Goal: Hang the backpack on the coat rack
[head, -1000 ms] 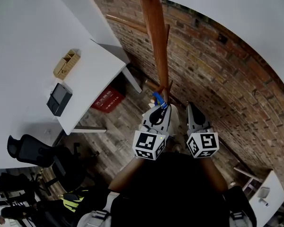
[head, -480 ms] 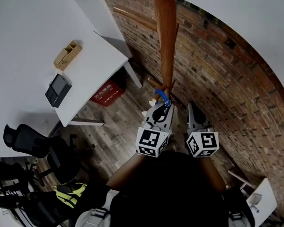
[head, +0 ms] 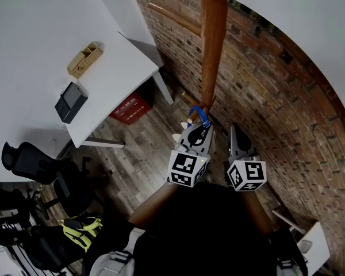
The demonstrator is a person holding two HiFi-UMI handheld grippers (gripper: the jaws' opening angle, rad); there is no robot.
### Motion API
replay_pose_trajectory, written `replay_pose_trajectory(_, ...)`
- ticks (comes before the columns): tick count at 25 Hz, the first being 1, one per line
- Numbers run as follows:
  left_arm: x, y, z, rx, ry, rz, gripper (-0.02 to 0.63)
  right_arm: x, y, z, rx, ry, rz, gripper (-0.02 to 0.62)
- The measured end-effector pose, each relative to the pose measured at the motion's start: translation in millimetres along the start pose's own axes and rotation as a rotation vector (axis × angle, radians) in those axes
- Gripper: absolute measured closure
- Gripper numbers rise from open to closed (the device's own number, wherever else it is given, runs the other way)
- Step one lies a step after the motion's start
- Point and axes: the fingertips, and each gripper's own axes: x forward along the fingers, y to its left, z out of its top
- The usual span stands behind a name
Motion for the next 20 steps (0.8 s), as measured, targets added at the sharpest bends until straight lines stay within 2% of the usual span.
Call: replay_pose_trajectory(20, 21, 1, -14, -0.027, 0.029, -0.035, 0.578, 3, -4, 4, -0.010, -0.004, -0.009, 0.583)
